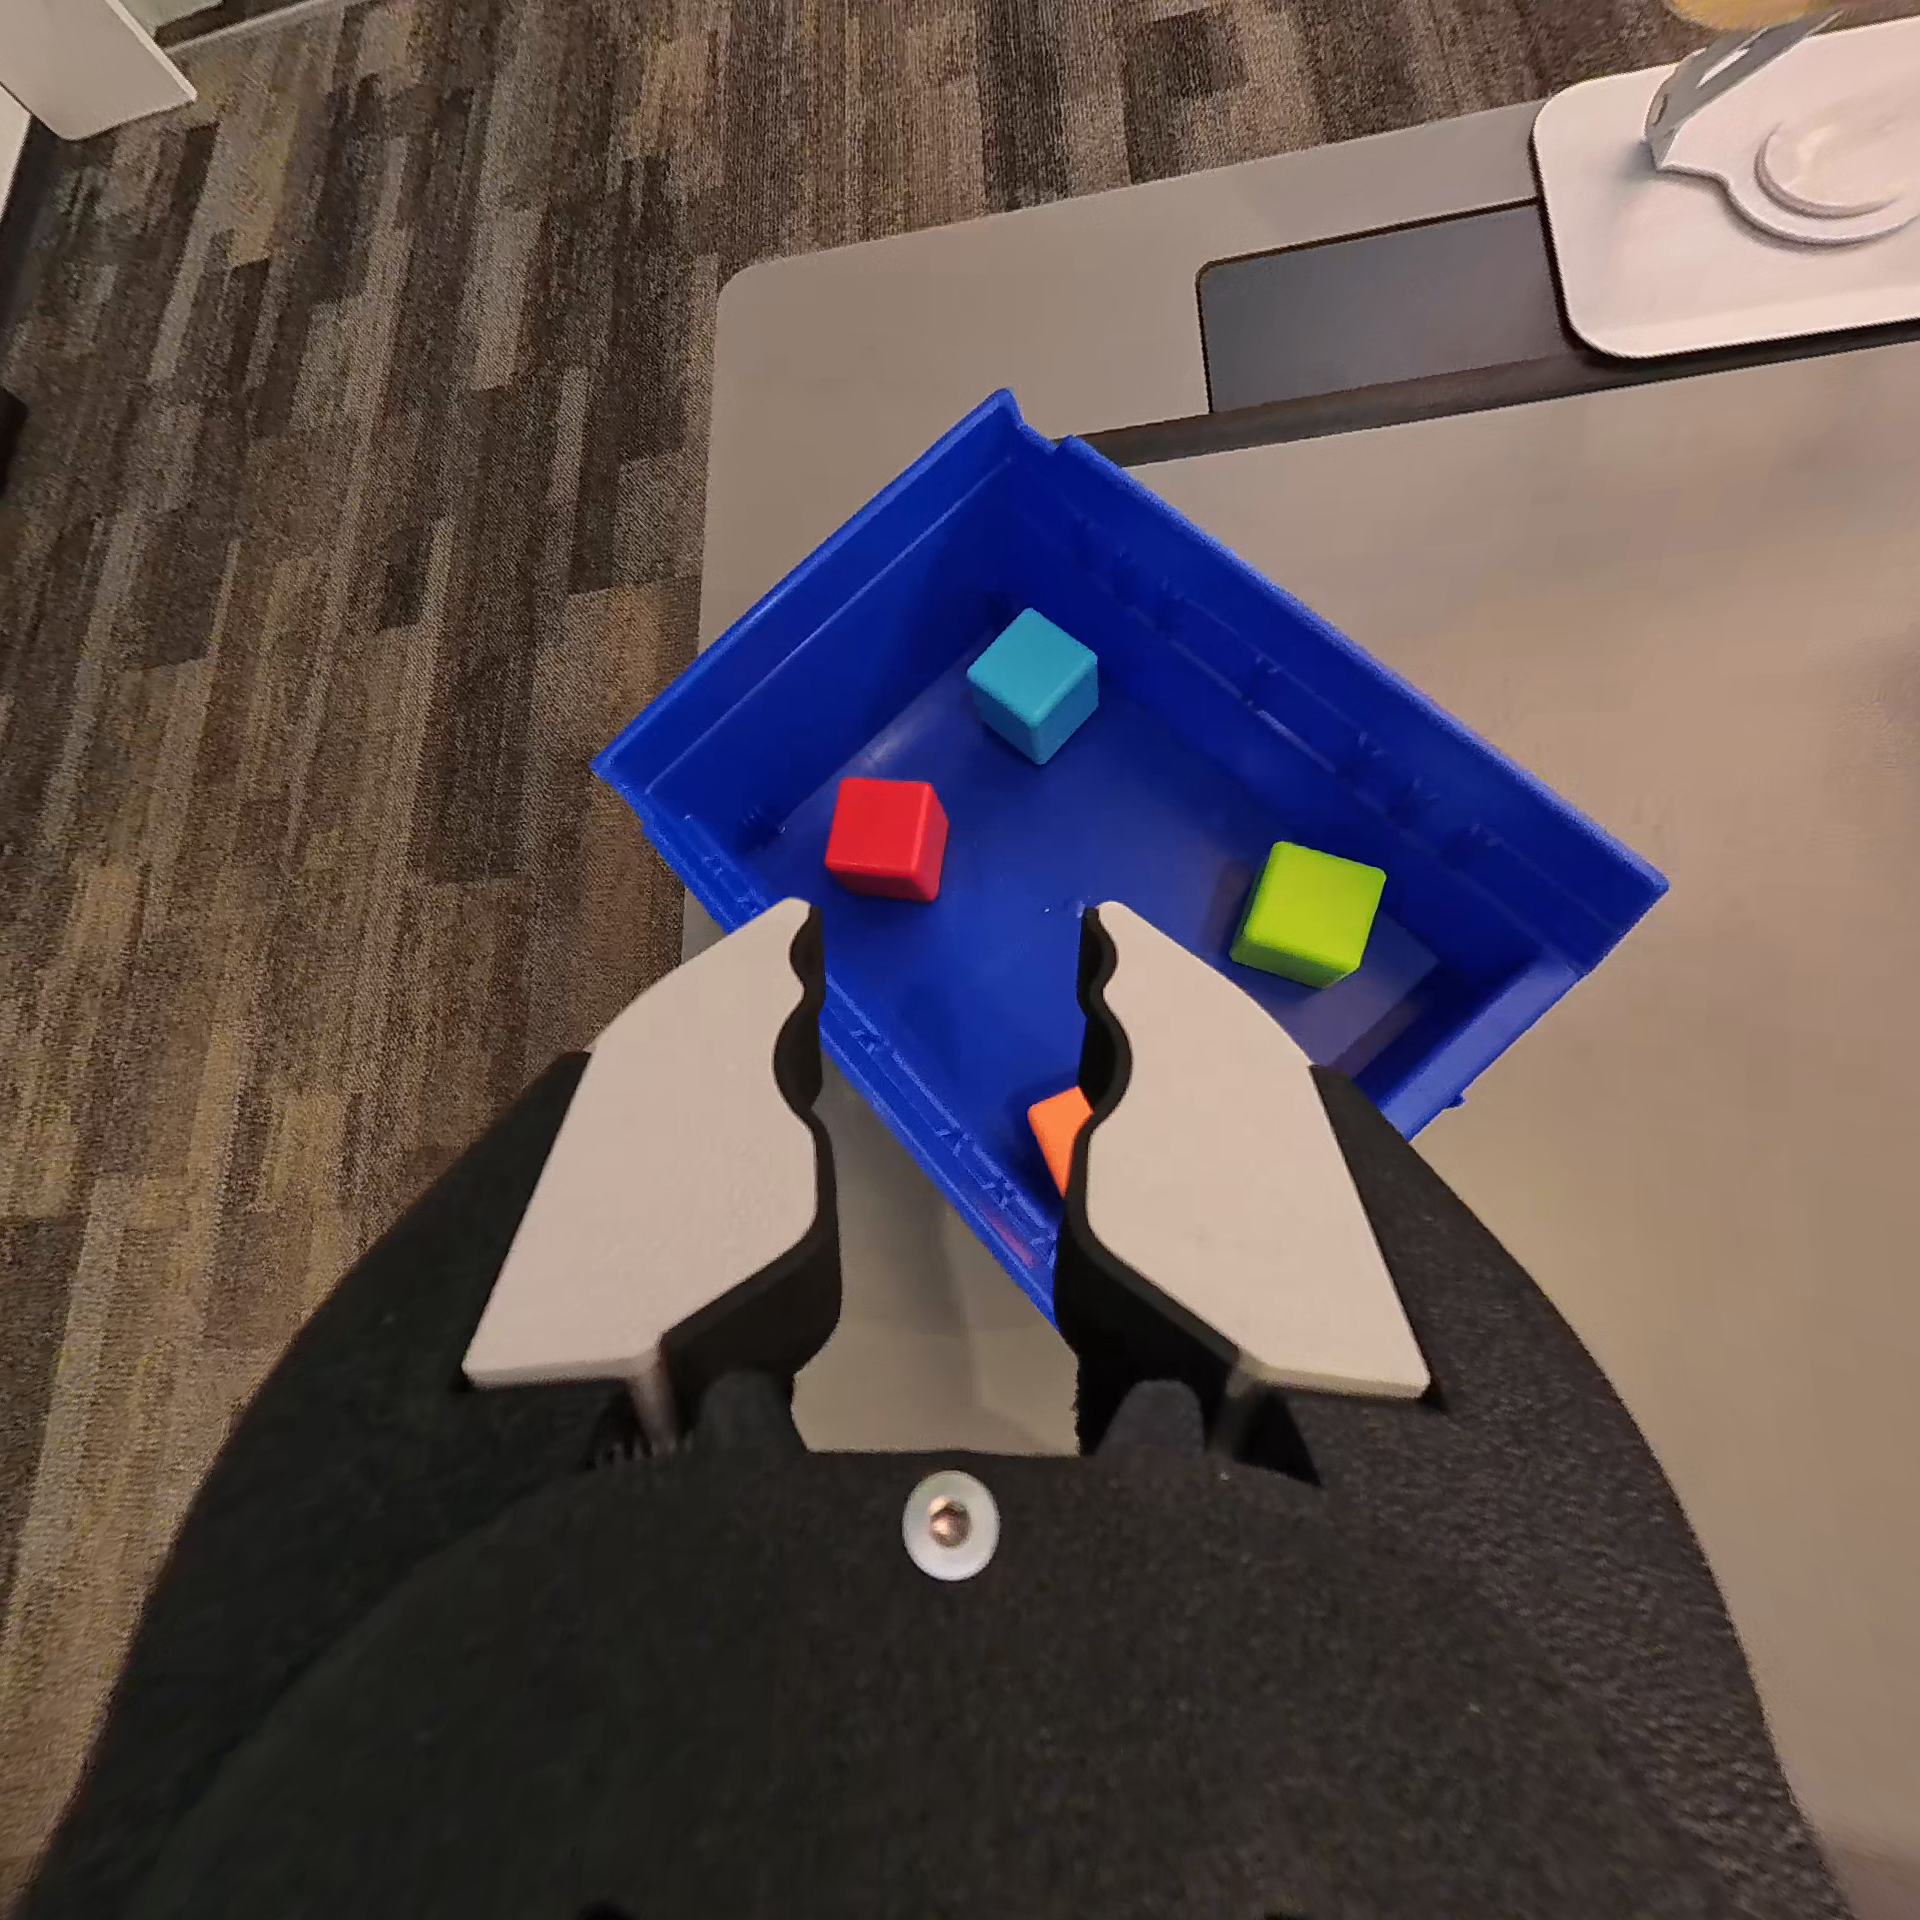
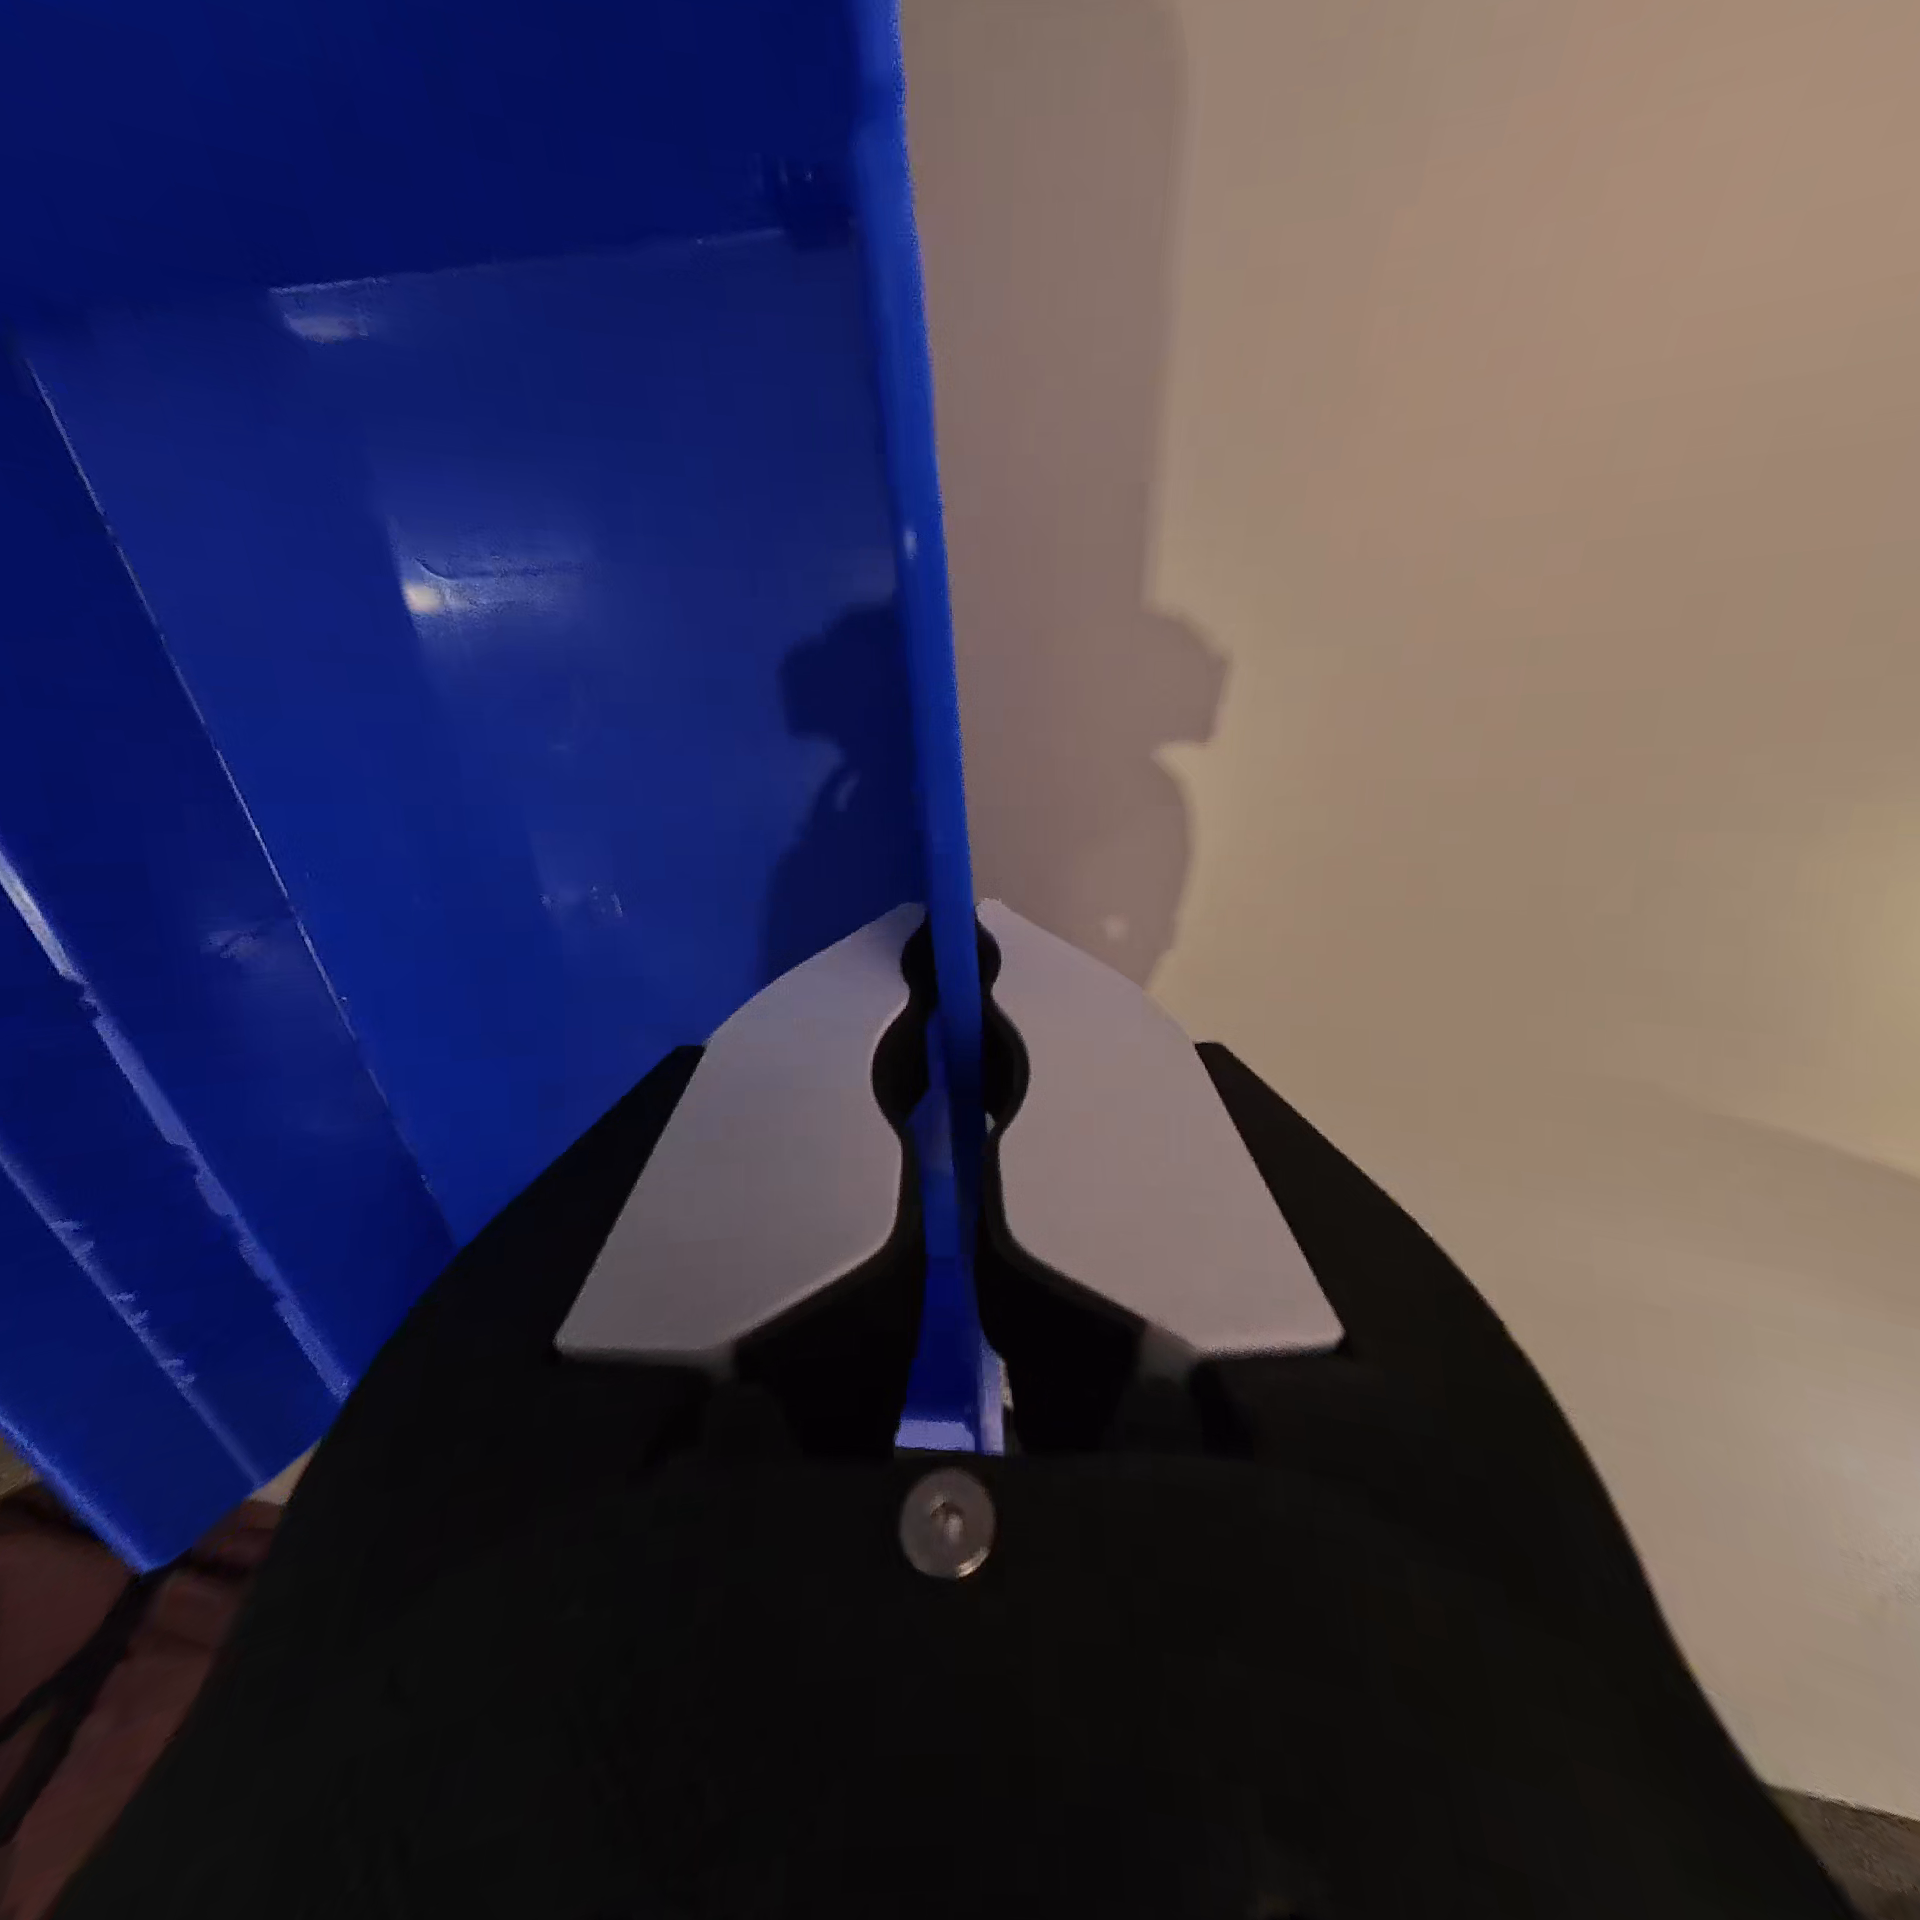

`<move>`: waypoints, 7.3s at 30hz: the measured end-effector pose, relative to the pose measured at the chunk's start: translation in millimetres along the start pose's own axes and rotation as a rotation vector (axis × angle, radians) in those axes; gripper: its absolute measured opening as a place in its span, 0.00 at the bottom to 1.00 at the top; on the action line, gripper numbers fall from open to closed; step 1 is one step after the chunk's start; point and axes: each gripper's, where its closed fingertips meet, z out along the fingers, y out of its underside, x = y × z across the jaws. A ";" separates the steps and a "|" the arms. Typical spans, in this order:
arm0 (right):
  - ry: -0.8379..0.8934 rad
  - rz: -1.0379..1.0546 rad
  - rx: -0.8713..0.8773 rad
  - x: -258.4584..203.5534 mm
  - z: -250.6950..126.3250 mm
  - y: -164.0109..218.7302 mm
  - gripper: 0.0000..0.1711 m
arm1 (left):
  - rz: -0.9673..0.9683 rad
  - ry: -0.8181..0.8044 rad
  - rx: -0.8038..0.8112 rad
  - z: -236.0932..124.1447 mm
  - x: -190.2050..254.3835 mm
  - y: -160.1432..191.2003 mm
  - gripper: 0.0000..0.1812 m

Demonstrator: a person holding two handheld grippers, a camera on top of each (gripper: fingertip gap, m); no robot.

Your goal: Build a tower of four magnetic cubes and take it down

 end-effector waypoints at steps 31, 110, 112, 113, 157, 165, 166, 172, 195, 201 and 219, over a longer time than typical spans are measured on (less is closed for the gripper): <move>0.182 0.147 1.103 58.8 -190.4 7.0 0.17 | -0.264 -0.026 -0.414 66.8 -37.3 85.9 0.38; 0.027 -0.112 0.628 14.7 -64.1 -18.2 0.23 | 0.894 0.639 -0.511 112.2 169.8 104.5 0.27; 0.028 -0.115 0.622 15.1 -62.8 -17.6 0.23 | 0.865 0.591 -0.432 103.7 159.7 87.4 0.27; 0.031 -0.114 0.621 16.1 -62.3 -17.5 0.23 | 0.854 0.555 -0.377 96.6 152.9 76.3 0.27; 0.011 -0.188 0.471 0.2 -32.7 -12.8 0.25 | 0.897 0.683 -0.044 103.4 410.4 18.9 0.41; 0.000 -0.190 0.485 0.2 -36.9 -12.6 0.26 | 0.637 0.270 -0.141 23.1 185.0 -1.5 0.35; -0.006 -0.186 0.485 0.2 -36.3 -12.6 0.26 | 0.586 0.187 -0.224 25.6 149.9 13.2 0.37; -0.008 -0.183 0.461 1.3 -30.7 -9.3 0.26 | 0.342 0.259 -0.574 63.6 79.3 88.1 0.32; -0.014 -0.219 0.336 -4.1 -7.3 0.4 0.27 | 0.315 0.135 -0.883 115.2 64.8 130.1 0.32; -0.014 -0.223 0.328 -3.8 -6.0 1.3 0.27 | 0.374 0.109 -0.914 121.4 65.5 133.6 0.30; 0.000 -0.248 0.281 -4.3 0.7 6.3 0.27 | 0.417 0.069 -0.350 59.8 101.6 20.1 0.27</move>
